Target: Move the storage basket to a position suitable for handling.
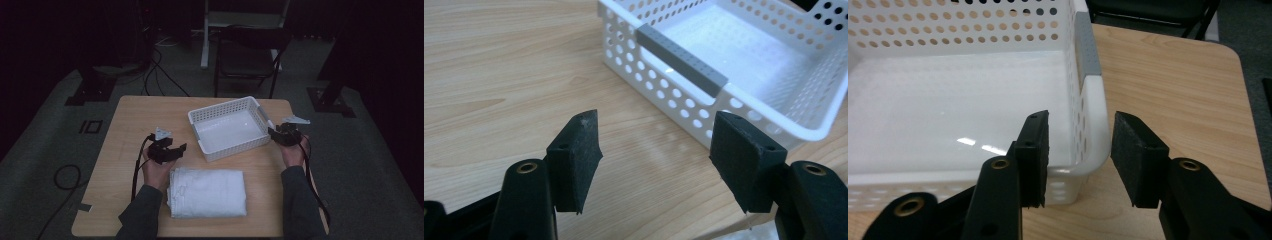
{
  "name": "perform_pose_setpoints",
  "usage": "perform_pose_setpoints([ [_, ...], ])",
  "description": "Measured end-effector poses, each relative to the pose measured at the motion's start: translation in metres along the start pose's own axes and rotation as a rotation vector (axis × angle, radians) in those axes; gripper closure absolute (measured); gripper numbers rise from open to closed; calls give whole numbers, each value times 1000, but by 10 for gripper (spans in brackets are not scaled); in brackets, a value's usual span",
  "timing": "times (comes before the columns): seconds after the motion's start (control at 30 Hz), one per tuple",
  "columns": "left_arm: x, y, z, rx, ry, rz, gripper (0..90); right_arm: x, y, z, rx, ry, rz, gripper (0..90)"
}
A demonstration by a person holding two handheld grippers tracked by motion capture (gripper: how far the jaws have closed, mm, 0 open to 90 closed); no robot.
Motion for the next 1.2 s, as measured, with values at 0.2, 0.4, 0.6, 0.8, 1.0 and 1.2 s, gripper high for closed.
perform_pose_setpoints([
  [0.2, 7, -3, -1, -12, -14, 20, 374, -5, -10, -1, -28, -8, -11, 608],
  [0.4, 10, -6, -2, -22, -14, 32, 395, -19, 1, 4, -11, 15, -53, 627],
  [0.6, 2, -9, -5, -26, -5, 2, 404, -52, 18, 10, -6, 123, -158, 641],
  [0.8, -12, -12, -6, -24, 31, -33, 418, -60, 11, 6, -32, 98, -136, 657],
  [1.0, -30, -20, -5, -43, 86, -19, 491, -72, 18, 10, -31, 98, -164, 662],
  [1.2, -33, -18, -4, -52, 84, -28, 629, -78, 24, 12, -36, 101, -164, 663],
])
Point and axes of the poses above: each handheld gripper's, and its own axes: y roughly backward along the jaws, z roughly out of its underside, x roughly to its right, the point moved 8 cm from there along -y, roughly forward along the jaws, and after that the axes turned 12 degrees about z, right-handed, at the moved point
